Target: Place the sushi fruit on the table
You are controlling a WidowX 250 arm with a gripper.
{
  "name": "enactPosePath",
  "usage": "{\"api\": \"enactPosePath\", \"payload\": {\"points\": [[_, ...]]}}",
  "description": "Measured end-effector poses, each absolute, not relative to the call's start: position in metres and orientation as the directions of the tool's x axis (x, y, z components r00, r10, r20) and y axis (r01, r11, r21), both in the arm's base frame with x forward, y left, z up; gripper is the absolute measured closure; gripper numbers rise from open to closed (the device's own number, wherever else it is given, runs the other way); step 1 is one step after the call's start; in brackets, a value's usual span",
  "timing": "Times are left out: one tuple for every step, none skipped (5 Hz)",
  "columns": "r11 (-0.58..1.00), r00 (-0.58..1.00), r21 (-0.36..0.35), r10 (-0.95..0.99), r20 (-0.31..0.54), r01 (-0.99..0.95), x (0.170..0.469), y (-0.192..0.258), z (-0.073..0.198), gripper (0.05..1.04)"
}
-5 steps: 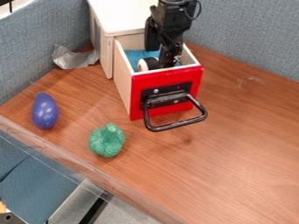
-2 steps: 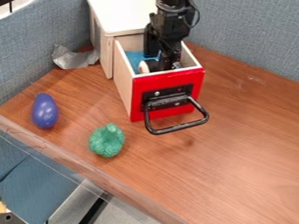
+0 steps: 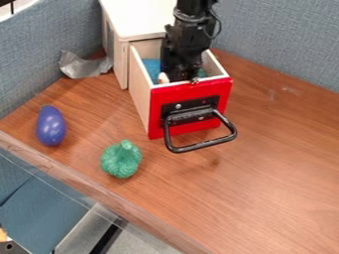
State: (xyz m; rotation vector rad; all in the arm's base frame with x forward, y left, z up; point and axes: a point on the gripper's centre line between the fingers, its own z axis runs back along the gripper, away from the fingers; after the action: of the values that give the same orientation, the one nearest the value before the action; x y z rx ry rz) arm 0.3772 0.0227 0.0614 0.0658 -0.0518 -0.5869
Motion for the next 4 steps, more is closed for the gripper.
{"api": "enactPosePath", "payload": {"points": [[0.831,0.832,0.078,-0.555,0.027,0.551,0.377,0.024,0.061,0.597],[0.828,0.828,0.07,-0.559,0.031,0.557,0.377,0.022,0.061,0.634],[0.828,0.826,0.061,-0.561,0.052,0.558,0.375,0.02,0.073,0.634],[0.827,0.82,0.088,-0.562,0.11,0.555,0.375,0.017,0.1,0.634]]}}
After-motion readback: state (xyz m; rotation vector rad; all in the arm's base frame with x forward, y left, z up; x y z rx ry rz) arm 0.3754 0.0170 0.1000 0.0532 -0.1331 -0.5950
